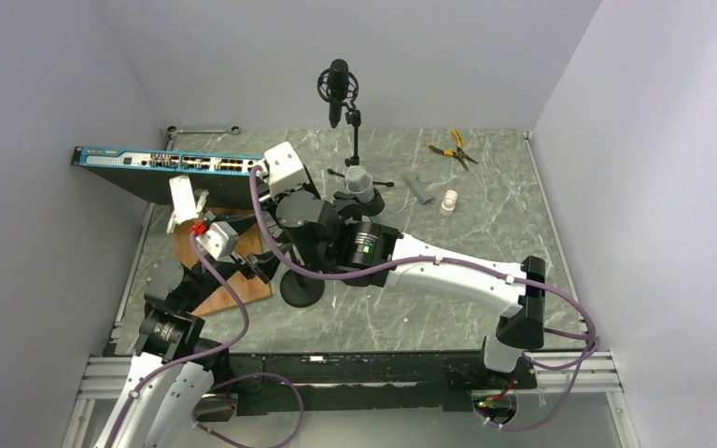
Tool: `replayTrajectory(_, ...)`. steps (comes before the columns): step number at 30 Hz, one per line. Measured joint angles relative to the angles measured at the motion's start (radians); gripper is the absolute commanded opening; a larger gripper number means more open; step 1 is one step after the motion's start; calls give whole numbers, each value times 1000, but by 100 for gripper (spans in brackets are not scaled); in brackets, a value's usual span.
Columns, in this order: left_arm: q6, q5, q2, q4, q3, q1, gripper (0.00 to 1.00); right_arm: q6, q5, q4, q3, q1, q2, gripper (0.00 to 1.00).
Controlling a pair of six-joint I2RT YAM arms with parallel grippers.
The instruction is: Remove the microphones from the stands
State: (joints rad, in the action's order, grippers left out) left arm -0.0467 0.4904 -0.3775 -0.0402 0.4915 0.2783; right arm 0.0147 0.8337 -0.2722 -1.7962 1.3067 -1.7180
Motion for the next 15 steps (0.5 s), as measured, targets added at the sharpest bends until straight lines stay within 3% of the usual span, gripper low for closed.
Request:
replayTrajectory(7, 2, 22, -85, -17, 55, 0, 99, -31, -22, 29, 18, -2, 5, 23)
replayTrajectory(12, -2, 64, -196, -46, 116, 0, 85, -34, -32, 36, 28, -4, 13, 23)
replayTrajectory(15, 0, 78, -208, -49, 112, 0, 88, -34, -33, 37, 31, -5, 16, 23)
